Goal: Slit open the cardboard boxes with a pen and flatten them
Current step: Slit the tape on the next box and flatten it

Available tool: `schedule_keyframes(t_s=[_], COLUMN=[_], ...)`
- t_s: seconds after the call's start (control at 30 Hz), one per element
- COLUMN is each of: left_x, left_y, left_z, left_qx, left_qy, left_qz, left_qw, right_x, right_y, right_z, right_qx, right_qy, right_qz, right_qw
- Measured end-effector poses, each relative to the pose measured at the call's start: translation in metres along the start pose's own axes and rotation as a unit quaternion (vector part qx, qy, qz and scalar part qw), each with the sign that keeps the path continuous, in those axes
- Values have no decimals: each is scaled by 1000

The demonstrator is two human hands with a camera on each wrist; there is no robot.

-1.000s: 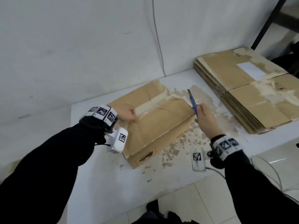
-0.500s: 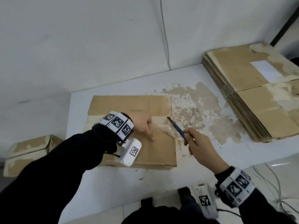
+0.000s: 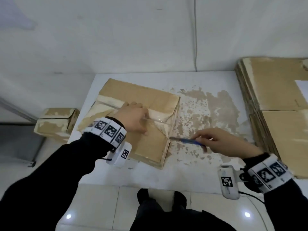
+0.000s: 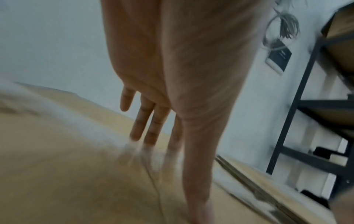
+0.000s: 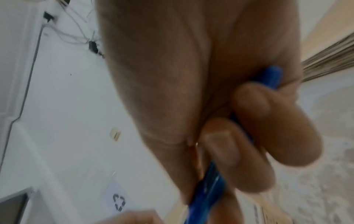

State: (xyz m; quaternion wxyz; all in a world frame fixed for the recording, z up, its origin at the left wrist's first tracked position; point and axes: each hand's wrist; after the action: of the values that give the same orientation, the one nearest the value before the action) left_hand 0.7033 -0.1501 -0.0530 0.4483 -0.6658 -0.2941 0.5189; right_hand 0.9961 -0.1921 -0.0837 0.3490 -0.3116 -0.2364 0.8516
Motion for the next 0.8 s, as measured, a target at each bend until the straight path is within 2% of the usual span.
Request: schedule_keyframes(t_s=[0.07,0.13,0.2,0.23,0.27,0.33,0.37,0.4,0.5,0.6,0.7,0.8], left_x=[-3,-3,-3,-3,-3,-2,1,3,7,11,14,19], left_y=[11,18,23,26,28,30,30,30,34,41,44,46], left_z=[-4,-8,-10,-8,-6,-8,-11,-16,-31,-33,-30,-29], left_qx=[-47,-110,-227,-327,-451,-645,-697,-718,-722,-729,-727,-714], left_qy=[-28,-53,-87,-111,-144,-197,-209,-221,-237,-228,-227,-230], left_qz=[-3,34,65,53,22,-62,-93,-115,-176,-195,-208,-214], left_qw=[999,992,968,937,881,736,680,650,626,616,614,626], right_x=[-4,-2,3,7,11,18,20,21,22,29,39,44], right_y=[-8,-8,-3,1,5,13,16,19,21,27,37,43], right_z=[-11,-13,-7,-4,-2,0,0,-1,4,13,16,11], right_qx=[-3,0,1,-13,-37,-93,-116,-139,-229,-309,-309,-270], right_qy=[9,-7,-33,-45,-55,-72,-82,-90,-84,-51,-11,3], right_qz=[-74,-125,-146,-148,-148,-161,-175,-190,-252,-308,-332,-351], right_qw=[997,992,989,988,987,980,974,968,936,898,891,897])
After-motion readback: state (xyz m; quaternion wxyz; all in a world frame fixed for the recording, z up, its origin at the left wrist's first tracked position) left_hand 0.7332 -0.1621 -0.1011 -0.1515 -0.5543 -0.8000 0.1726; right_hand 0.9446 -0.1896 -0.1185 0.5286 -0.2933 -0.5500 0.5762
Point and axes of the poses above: each hand's wrist, its own x-axis towards the middle knuckle, its own y-axis out of the palm, z = x × y, and after that the axes turned 5 degrees about -x, right-handed
